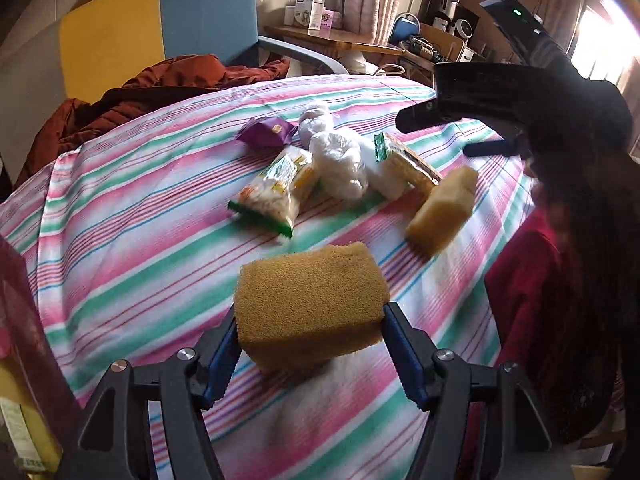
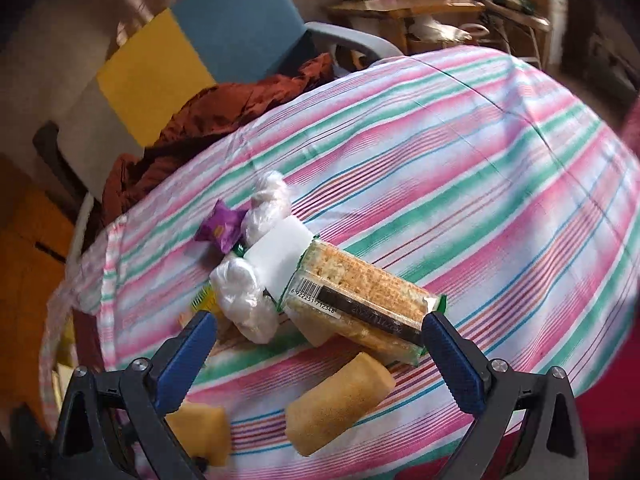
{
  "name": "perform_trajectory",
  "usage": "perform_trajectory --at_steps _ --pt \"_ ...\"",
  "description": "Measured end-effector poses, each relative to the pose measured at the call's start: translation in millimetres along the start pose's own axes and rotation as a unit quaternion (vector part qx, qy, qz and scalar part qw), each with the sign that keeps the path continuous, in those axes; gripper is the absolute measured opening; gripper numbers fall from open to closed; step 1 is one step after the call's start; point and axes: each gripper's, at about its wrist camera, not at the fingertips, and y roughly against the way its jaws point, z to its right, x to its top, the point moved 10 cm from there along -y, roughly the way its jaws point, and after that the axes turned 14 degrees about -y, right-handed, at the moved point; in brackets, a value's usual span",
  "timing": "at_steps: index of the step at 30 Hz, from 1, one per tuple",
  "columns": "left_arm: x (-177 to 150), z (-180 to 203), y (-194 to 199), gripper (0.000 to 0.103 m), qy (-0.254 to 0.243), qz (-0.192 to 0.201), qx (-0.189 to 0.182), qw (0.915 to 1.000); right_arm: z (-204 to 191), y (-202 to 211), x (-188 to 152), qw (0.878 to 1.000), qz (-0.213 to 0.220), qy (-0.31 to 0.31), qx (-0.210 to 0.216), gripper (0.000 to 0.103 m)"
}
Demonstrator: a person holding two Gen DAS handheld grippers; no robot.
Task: Organize objects
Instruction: 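Move both grippers to the pile and grasp the yellow sponge with the left gripper, then grasp the cracker packet with the right gripper while the left gripper holds the sponge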
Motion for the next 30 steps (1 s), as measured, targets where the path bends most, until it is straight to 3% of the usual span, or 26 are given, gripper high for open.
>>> perform_trajectory --at_steps 3,6,12,15,17,22,27,30 --pt "-10.1 -2.4 9.0 0.069 0.012 0.003 -0.006 0.9999 -13.0 -5.6 2.8 0.993 -0.024 0.109 -0.034 0.103" --pt "-17.0 -7.0 16.2 0.069 0.027 0.007 -0.009 0.9996 -9.4 -19.8 1.7 0.975 -0.058 0.204 -0.065 0.103" --pt "-20.2 -7.8 24.1 0.069 0.036 0.011 -0.008 0.9993 10.1 -46.0 3.8 0.962 -0.107 0.241 -0.076 0.102" --pt "-20.5 -7.4 27.9 0.069 0.035 0.013 -0.006 0.9993 17.0 -60.1 3.7 0.961 -0.13 0.233 -0.067 0.081" --pt "-20.7 -8.3 31.4 0.069 0.038 0.016 -0.006 0.9991 16.8 -63.2 0.0 0.963 -0.143 0.224 -0.04 0.057" --pt "-17.3 -8.8 42.9 0.069 0.04 0.032 -0.003 0.9987 15.1 -38.5 9.6 0.968 -0.099 0.228 -0.034 0.052" --pt "-15.8 -10.5 62.6 0.069 0.046 0.054 0.002 0.9975 3.4 12.9 45.3 0.974 0.005 0.219 -0.055 0.052" --pt "-18.2 -17.2 83.0 0.069 0.058 0.072 0.008 0.9957 -26.0 48.4 57.1 0.975 0.054 0.212 -0.027 0.052"
